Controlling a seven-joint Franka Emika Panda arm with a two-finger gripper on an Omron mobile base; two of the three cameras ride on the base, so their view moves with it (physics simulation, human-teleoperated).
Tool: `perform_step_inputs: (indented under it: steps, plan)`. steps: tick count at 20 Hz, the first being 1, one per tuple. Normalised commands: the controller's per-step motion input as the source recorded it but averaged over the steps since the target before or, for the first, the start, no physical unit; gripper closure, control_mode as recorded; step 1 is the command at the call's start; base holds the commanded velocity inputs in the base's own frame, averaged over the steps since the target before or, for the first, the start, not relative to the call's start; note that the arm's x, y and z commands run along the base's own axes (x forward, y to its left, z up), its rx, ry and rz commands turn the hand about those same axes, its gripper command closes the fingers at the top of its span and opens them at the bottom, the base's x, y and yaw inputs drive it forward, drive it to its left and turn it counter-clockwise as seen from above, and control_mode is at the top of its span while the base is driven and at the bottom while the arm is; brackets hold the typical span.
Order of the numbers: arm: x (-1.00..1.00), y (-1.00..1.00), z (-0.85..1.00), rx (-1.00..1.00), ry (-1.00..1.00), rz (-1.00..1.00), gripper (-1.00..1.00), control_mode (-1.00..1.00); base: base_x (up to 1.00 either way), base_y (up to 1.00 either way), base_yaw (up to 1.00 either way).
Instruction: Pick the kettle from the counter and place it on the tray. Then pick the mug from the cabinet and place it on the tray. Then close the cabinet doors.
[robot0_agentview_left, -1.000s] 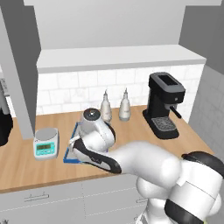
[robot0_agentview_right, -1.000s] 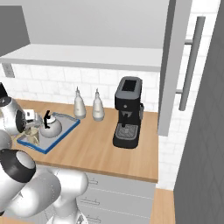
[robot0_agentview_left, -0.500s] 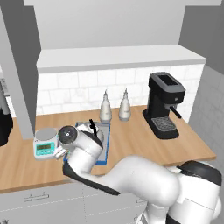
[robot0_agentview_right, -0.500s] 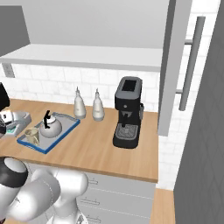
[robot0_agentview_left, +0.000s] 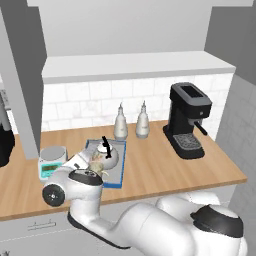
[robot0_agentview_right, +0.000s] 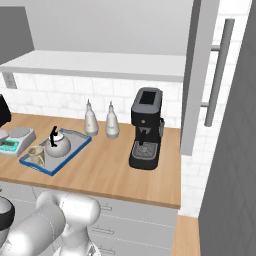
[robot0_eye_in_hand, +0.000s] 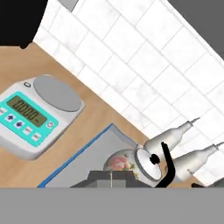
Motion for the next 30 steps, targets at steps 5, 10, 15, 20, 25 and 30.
perform_step_inputs:
  steps: [5, 10, 15, 20, 25, 30]
  plan:
    - [-0.22, 0.61, 0.82, -0.26, -0.07, -0.14, 1.00, -1.00, 0.00, 0.00, 0.00]
    - [-0.10, 0.30, 0.27, -0.12, -0.08, -0.07, 1.00, -1.00, 0.00, 0.00, 0.00]
    - [0.00, 0.01, 0.00, 0.00, 0.00, 0.00, 1.00, -1.00, 0.00, 0.00, 0.00]
    - [0.00, 0.14, 0.00, -0.01, -0.05, 0.00, 1.00, -1.00, 0.00, 0.00, 0.00]
    - [-0.15, 0.06, 0.00, -0.03, -0.14, 0.00, 1.00, -1.00, 0.00, 0.00, 0.00]
    - [-0.19, 0.08, 0.06, -0.07, -0.21, 0.00, 1.00, -1.00, 0.00, 0.00, 0.00]
